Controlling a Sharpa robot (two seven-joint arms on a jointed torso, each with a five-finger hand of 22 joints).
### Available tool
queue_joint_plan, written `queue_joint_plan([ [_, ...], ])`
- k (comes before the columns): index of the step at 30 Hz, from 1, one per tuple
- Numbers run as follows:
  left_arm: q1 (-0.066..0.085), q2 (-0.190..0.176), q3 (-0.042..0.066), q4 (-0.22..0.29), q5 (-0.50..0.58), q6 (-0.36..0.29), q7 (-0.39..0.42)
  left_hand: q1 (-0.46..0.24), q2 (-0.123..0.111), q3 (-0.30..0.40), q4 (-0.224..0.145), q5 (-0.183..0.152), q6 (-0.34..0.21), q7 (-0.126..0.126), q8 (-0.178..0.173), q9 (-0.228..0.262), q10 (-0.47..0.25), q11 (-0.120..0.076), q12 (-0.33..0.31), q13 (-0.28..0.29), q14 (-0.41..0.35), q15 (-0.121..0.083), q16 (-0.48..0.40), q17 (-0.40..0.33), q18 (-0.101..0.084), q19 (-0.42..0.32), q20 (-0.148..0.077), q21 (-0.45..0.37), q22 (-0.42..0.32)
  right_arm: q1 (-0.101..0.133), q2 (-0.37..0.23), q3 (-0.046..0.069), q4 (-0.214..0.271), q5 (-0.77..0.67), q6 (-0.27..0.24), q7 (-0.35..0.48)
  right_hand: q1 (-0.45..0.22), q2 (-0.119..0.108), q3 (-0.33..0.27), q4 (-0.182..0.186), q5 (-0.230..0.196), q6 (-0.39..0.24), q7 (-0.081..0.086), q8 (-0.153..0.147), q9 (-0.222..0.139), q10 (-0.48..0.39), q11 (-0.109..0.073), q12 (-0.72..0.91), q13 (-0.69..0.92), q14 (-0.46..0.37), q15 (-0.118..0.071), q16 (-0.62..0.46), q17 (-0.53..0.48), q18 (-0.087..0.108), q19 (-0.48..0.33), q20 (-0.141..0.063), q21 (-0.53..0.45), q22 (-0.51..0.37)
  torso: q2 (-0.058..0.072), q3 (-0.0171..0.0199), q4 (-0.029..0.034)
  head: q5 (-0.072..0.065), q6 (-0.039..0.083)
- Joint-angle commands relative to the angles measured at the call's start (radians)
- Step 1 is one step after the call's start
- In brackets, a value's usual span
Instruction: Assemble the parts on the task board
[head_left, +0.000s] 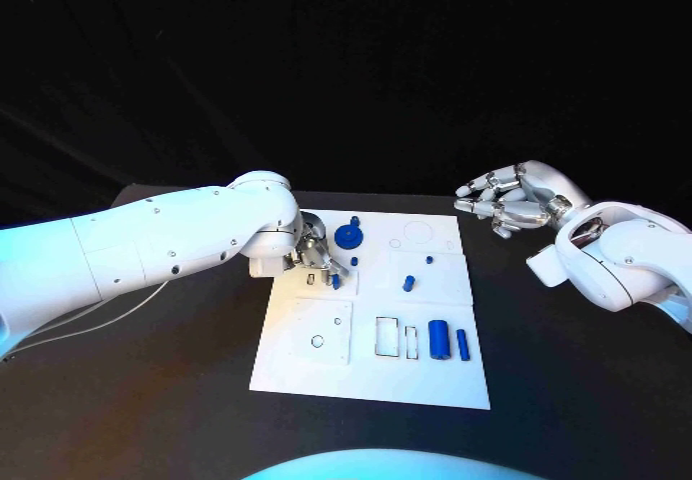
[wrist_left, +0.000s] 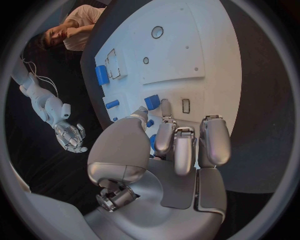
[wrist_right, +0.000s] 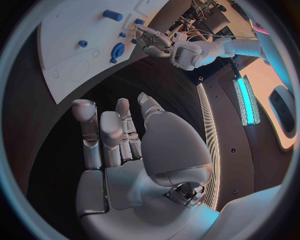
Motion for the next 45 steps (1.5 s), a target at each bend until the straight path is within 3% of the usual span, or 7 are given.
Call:
queue_joint_plan([
  [1,0.000,0.000,0.000,0.005,0.010,0.020,-0.007,0.000,-0.008,0.007,0.000,0.002,0.005,-0.003,0.004,0.001,0.007,-0.004,0.006,0.002,0.096,-0.007,0.002,0.240,-0.016,0.005,-0.002,0.007,0.002,-0.001,0.002,0.000,-0.002,-0.013,0.008,-0.004,0.002,0.003,0.002,0.005,0.006,-0.006,0.001,0.006,-0.001,0.003,0.000,-0.005,-0.001,-0.004,0.002,-0.002,-0.001,0.014,-0.003,0.000,-0.003,-0.001,0.001,-0.0002,-0.0009,0.001,0.000],
  [20,0.000,-0.006,0.000,0.024,0.028,0.016,-0.012,0.014,-0.007,0.048,-0.002,0.002,0.004,-0.004,0.005,0.012,0.008,-0.006,0.005,0.004,0.096,-0.009,0.002,0.240,-0.017,0.006,-0.004,0.008,0.004,-0.006,0.008,0.000,-0.008,-0.018,0.011,-0.006,0.002,0.003,0.002,0.005,0.008,-0.005,0.001,0.006,-0.002,0.003,0.000,-0.006,-0.002,-0.003,0.001,-0.003,-0.001,0.014,-0.002,0.000,-0.005,-0.002,0.002,-0.0005,-0.0010,0.003,-0.003],
  [34,0.000,-0.009,0.002,0.022,0.106,0.000,-0.014,0.114,0.016,0.216,-0.016,0.002,-0.005,-0.011,0.000,0.037,0.009,-0.012,0.000,0.010,0.096,-0.015,0.002,0.241,-0.017,0.007,-0.008,0.009,0.009,-0.009,0.012,0.000,-0.013,-0.018,0.014,-0.007,0.002,0.003,0.003,0.005,0.008,-0.005,0.001,0.007,-0.002,0.003,0.000,-0.006,-0.003,-0.003,0.001,-0.004,-0.002,0.014,-0.002,0.000,-0.006,-0.002,0.001,-0.0002,-0.0007,0.002,-0.006],
  [37,0.000,-0.010,0.002,0.022,0.120,-0.011,-0.014,0.145,0.009,0.269,-0.027,0.003,-0.012,-0.013,0.000,0.044,0.006,-0.014,-0.004,0.007,0.096,-0.017,0.001,0.241,-0.017,0.006,-0.010,0.008,0.008,-0.009,0.013,0.000,-0.013,-0.018,0.015,-0.007,0.002,0.003,0.003,0.005,0.008,-0.005,0.001,0.007,-0.002,0.003,0.000,-0.006,-0.003,-0.003,0.001,-0.004,-0.002,0.014,-0.002,0.000,-0.006,-0.002,0.001,-0.0002,-0.0013,0.002,-0.005],
  [42,0.000,-0.010,0.003,0.019,0.126,-0.018,-0.015,0.153,-0.029,0.395,-0.026,0.003,-0.019,-0.008,0.001,0.063,-0.004,-0.011,-0.019,-0.008,0.096,-0.014,0.001,0.240,-0.017,0.005,-0.010,0.007,0.008,-0.010,0.013,0.000,-0.013,-0.018,0.017,-0.008,0.002,0.003,0.003,0.005,0.008,-0.005,0.001,0.007,-0.002,0.003,0.000,-0.006,-0.003,-0.003,0.001,-0.004,-0.002,0.014,-0.002,0.000,-0.006,-0.002,0.001,-0.0003,-0.0009,0.000,-0.006],
  [45,0.000,-0.010,0.002,0.018,0.127,-0.018,-0.014,0.165,-0.044,0.461,-0.043,0.003,-0.027,-0.008,-0.001,0.070,-0.008,-0.012,-0.026,-0.014,0.096,-0.016,0.000,0.239,-0.016,0.003,-0.010,0.006,0.007,-0.010,0.013,0.000,-0.013,-0.018,0.019,-0.008,0.002,0.003,0.003,0.005,0.008,-0.005,0.001,0.007,-0.002,0.003,0.000,-0.006,-0.003,-0.003,0.001,-0.004,-0.002,0.014,-0.002,0.000,-0.006,-0.002,0.000,-0.0003,-0.0008,0.000,-0.006],
])
